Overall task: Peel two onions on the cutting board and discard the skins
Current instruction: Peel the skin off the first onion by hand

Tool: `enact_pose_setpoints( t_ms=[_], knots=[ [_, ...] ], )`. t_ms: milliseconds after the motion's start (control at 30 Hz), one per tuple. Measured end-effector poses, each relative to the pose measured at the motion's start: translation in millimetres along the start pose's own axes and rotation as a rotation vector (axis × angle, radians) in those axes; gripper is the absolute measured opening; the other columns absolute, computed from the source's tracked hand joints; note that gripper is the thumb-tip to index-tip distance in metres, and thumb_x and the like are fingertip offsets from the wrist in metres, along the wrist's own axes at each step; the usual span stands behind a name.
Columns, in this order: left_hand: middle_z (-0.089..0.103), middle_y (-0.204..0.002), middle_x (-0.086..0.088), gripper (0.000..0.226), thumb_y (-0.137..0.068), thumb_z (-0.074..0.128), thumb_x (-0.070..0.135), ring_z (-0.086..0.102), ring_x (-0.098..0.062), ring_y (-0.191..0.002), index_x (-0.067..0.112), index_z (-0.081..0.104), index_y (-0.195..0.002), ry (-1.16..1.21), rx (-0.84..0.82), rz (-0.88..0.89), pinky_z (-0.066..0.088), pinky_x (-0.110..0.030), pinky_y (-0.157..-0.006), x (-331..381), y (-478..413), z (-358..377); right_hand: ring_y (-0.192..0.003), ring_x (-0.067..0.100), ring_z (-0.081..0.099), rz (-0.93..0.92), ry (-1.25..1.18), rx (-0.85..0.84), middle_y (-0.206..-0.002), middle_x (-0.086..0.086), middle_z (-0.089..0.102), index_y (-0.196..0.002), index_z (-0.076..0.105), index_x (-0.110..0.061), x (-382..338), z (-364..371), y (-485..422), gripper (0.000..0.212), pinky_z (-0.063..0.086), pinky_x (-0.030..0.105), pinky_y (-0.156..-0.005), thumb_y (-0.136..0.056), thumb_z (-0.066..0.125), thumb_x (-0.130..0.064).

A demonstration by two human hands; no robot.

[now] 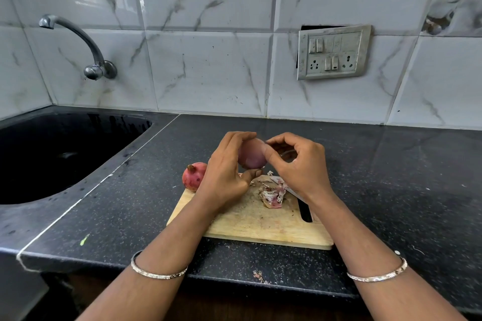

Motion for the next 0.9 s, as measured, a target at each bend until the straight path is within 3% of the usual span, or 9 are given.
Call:
enact_pose_setpoints(
  t_ms=[400,567,733,900],
  knots=[
    [0.054,-0.128,0.003,0.068,-0.074,0.088,0.017,0.054,-0.006,-0.112,0.012,0.056,-0.133,-0.068,-0.014,0.032,0.049,-0.017,-0.092,2.5,2.3,-2.4,-0.078,0.002,0.072,-0.011,-0.020,0.023,-0.085,-0.005,0.078,-0.095,0.083,-0.014,7.4,2.0,0.2,0.011,0.060,0.023,-0.072,-0.085,0.081,-0.017],
    [0.054,-0.130,0.004,0.069,-0.075,0.088,0.020,0.054,-0.005,-0.112,0.014,0.055,-0.135,-0.074,-0.019,0.030,0.051,-0.021,-0.092,3.4,1.8,-1.5,-0.076,0.003,0.072,-0.033,0.025,0.050,-0.083,-0.004,0.078,-0.094,0.083,-0.013,8.6,2.6,0.1,0.010,0.059,0.022,-0.071,-0.086,0.078,-0.012],
    [0.054,-0.129,0.003,0.069,-0.073,0.088,0.017,0.056,-0.008,-0.114,0.013,0.055,-0.133,-0.080,-0.001,0.027,0.054,-0.032,-0.092,1.5,1.4,-2.1,-0.080,0.001,0.073,-0.040,-0.019,0.015,-0.089,-0.005,0.078,-0.099,0.083,-0.015,6.7,3.5,0.7,0.017,0.059,0.019,-0.072,-0.085,0.082,-0.023],
    [0.054,-0.129,0.003,0.069,-0.073,0.088,0.018,0.056,-0.008,-0.113,0.013,0.056,-0.133,-0.080,-0.005,0.030,0.054,-0.031,-0.092,0.2,1.3,-2.2,-0.080,0.000,0.073,-0.029,-0.040,0.011,-0.090,-0.004,0.078,-0.100,0.082,-0.014,6.8,3.5,0.3,0.017,0.060,0.021,-0.073,-0.084,0.083,-0.021]
  ],
)
Point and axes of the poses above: each hand's wrist, its own y-axis away from the middle knuckle, its own z-axis out of the palm, x = y × z, the point moved 3 cm from there along -y, towards the middle knuckle
